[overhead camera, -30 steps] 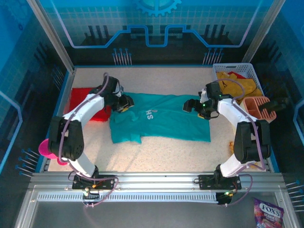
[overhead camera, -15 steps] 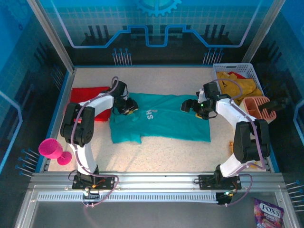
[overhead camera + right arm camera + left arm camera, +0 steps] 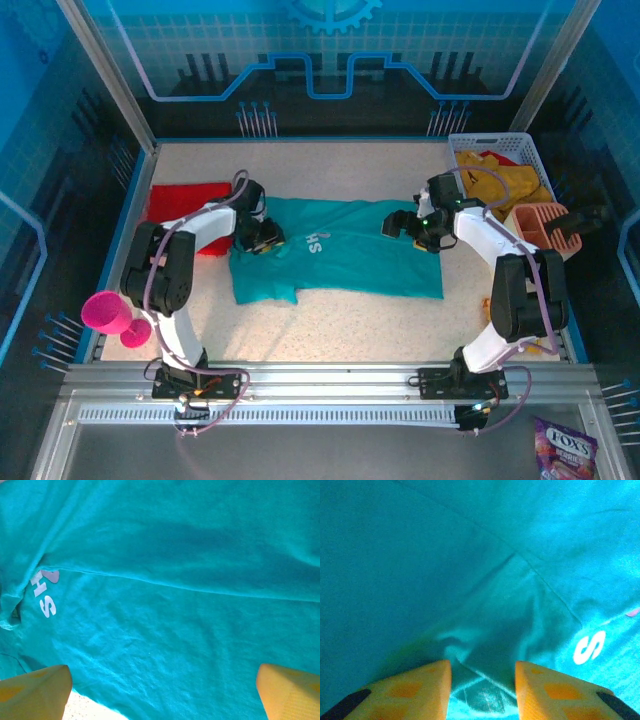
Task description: Fold and stack the t-shirts
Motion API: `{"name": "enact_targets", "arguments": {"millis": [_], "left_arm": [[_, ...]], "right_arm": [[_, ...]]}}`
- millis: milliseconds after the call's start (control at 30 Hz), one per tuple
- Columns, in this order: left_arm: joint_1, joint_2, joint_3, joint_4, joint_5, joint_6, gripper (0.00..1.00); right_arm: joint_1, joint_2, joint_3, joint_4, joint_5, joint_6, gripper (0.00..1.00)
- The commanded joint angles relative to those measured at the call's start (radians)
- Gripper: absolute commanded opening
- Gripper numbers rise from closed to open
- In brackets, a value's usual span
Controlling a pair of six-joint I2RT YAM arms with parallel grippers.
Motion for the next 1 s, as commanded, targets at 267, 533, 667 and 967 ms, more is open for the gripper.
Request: {"name": "enact_targets", "arguments": {"millis": [267,533,667,967], "left_arm": [[0.053,0.008,0.188,-0.09,0.04,0.07,0.46],[0.042,0.225,0.312,-0.109,0.058,0.009,0.46],[0.04,0.327,0.404,-0.157,0.055,-0.001,0.46],[0.041,0.544,0.71,-0.272,0.091,-0.006,0.44]], "right_arm": [[0.026,0.001,-0.01,-0.021,-0.048,0.007,0.96],[0.035,0.138,0.031,-0.011,-0.006,0.025,0.95],[0.031,0.219,0.081,-0.003,0.024,0.031,0.95],[-0.02,0.424,0.297,-0.032,0.056,0.036,0.94]]}}
